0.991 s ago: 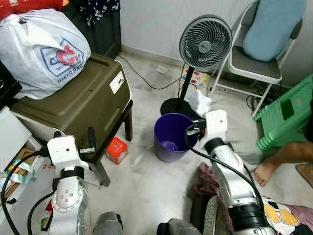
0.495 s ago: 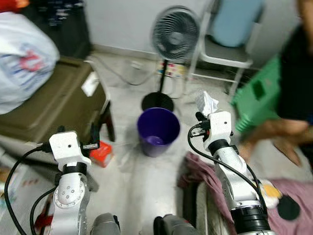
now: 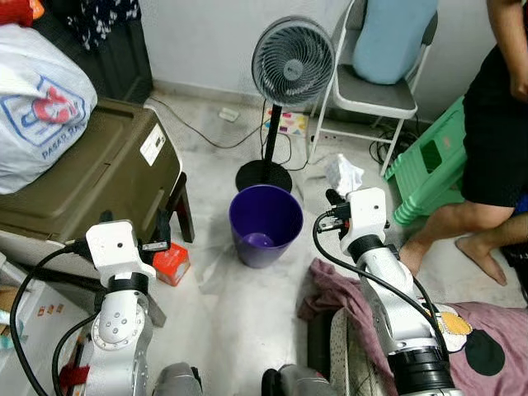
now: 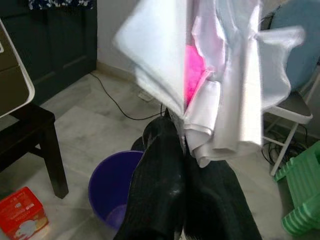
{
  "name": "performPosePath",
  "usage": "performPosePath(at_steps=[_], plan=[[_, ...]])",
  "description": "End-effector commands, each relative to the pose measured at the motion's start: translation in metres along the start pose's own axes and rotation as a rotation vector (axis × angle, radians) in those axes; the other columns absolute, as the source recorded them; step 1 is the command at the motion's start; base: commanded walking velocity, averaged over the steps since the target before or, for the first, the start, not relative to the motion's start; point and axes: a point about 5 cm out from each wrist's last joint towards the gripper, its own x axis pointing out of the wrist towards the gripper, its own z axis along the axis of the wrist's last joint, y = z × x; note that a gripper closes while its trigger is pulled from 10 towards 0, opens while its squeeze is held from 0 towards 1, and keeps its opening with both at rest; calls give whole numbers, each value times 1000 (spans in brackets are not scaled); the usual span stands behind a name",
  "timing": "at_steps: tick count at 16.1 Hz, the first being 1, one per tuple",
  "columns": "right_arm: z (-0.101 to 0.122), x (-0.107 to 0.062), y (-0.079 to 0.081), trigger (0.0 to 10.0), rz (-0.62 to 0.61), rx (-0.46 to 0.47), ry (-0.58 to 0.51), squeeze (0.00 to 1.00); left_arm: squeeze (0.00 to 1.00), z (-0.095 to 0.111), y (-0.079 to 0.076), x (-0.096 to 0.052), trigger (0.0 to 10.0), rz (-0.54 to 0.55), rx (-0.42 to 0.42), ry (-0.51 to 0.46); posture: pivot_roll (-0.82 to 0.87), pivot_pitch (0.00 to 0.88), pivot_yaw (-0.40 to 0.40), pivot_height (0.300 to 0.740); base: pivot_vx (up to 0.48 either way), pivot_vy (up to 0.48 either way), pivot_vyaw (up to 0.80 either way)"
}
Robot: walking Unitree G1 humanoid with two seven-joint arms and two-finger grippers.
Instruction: Clean up the room
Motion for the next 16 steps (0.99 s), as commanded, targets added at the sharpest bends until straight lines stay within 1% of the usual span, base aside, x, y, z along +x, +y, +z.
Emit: performPosePath(at_steps=[1, 9, 16], plan=[[6, 1, -3, 10000, -8, -8, -18, 0, 0, 0, -2, 1, 10000, -17, 0, 0, -18, 83, -88, 740, 262, 0, 0], [7, 2, -1, 10000, 0, -15, -22, 0, 0, 0, -2, 2, 10000, -20, 3, -1, -16, 84, -85, 740, 275, 0, 0], [7, 2, 0, 10000, 2, -15, -25, 0, 0, 0, -2, 3, 10000, -19, 7, -1, -16, 85, -84, 740, 318, 0, 0]])
